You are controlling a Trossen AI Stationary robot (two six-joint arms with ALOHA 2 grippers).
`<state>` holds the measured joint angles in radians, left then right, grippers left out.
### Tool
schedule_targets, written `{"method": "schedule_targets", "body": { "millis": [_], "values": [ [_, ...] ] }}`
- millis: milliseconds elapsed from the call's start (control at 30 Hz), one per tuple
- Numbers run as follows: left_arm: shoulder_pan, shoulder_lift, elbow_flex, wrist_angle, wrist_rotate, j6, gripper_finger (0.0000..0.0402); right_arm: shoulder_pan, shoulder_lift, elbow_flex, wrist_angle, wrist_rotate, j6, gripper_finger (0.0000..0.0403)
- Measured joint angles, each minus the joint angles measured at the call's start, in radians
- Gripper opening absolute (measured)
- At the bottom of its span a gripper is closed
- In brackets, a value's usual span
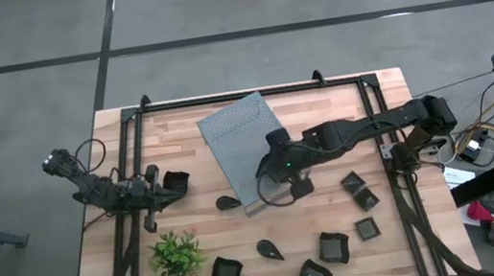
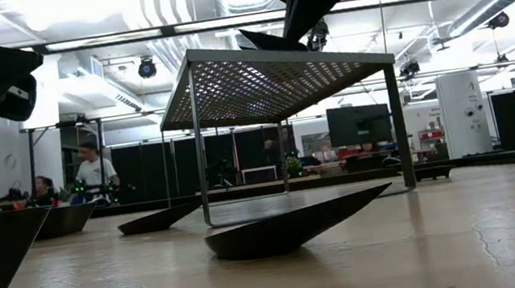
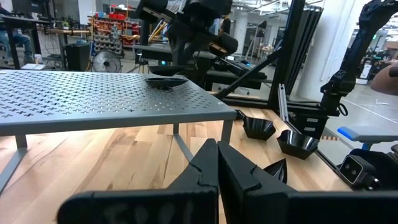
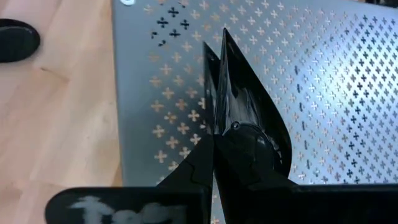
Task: Pick & Place Mini shaped plates
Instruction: Stack the drop-shaped plate on top of the drop-shaped plate on the shelf
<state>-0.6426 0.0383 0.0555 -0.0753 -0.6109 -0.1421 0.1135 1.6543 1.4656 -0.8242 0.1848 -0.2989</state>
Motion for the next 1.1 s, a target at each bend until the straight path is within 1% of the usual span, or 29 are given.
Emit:
{"method": "schedule_targets", "body": {
  "millis": [367,833,1100],
  "values": [
    [0.0,0.0,0.0,0.0,0.0,0.0,0.0,-0.003,0.0,-0.002,0.027,0.0,-0.002,0.0008],
    [0.0,0.0,0.0,0.0,0.0,0.0,0.0,-0.035,0.002,-0.017,0.027,0.0,-0.007,0.0009],
    [0.0,0.0,0.0,0.0,0.0,0.0,0.0,-0.034,0.002,-0.017,0.027,-0.001,-0.012,0.0009]
  ]
}}
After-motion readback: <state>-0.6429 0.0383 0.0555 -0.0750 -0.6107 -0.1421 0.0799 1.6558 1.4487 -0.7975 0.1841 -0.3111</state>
